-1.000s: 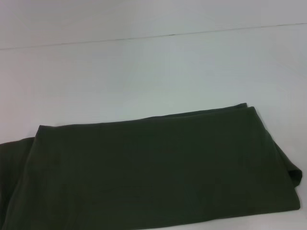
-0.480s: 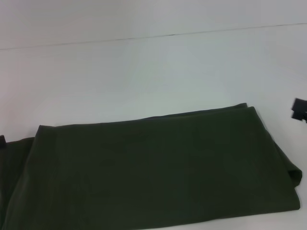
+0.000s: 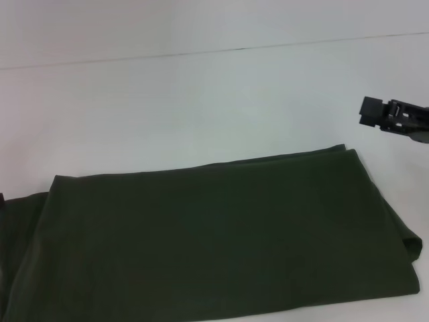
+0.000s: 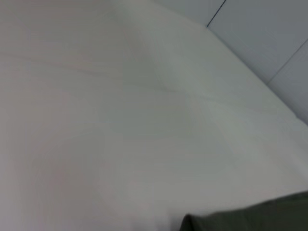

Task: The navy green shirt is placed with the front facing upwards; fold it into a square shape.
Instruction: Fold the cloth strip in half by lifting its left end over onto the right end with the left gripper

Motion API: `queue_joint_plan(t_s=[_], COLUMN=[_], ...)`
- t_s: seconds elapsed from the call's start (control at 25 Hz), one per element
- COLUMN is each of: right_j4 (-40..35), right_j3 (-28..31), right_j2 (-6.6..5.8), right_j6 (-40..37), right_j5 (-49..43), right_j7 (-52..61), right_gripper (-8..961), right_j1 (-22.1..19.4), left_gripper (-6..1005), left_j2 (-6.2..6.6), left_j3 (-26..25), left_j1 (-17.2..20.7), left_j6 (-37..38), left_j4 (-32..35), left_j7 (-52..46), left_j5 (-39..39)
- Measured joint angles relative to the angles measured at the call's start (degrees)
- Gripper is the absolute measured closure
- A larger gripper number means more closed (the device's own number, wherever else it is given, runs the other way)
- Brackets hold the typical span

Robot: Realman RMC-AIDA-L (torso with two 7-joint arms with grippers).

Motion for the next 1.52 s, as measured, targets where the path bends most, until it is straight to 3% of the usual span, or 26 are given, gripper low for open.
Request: queue_joint_plan(t_s=[0.4, 0.6, 0.8, 1.52], right_j4=[0.00, -0.27, -0.45, -0.53], right_j3=[-0.09, -2.96, -3.74, -3.84], right_j2=[-0.09, 0.25, 0.74, 0.62], right_j6=[-0.41, 0.10, 0.30, 0.49], right_j5=[0.12, 0.12, 0.16, 0.14], right_j7=[0.08, -0.69, -1.11, -1.07], right_gripper=[14, 15, 15, 16], right_j1=[0.73, 0.79, 0.96, 0.71], left_gripper=[146, 145, 146, 145], left_j2=[0.10, -0.19, -0.23, -0.34], left_j3=[3.55, 6.60, 6.92, 9.24], left_j1=[-1.10, -1.34, -1.47, -2.08], left_j6=[-2.96, -5.81, -6.91, -9.99], left_j4=[-0.70, -0.98, -0.98, -3.16], left_j7=[-2.80, -4.84, -6.40, -7.20], left_j5=[2.74, 3.95, 4.33, 7.04])
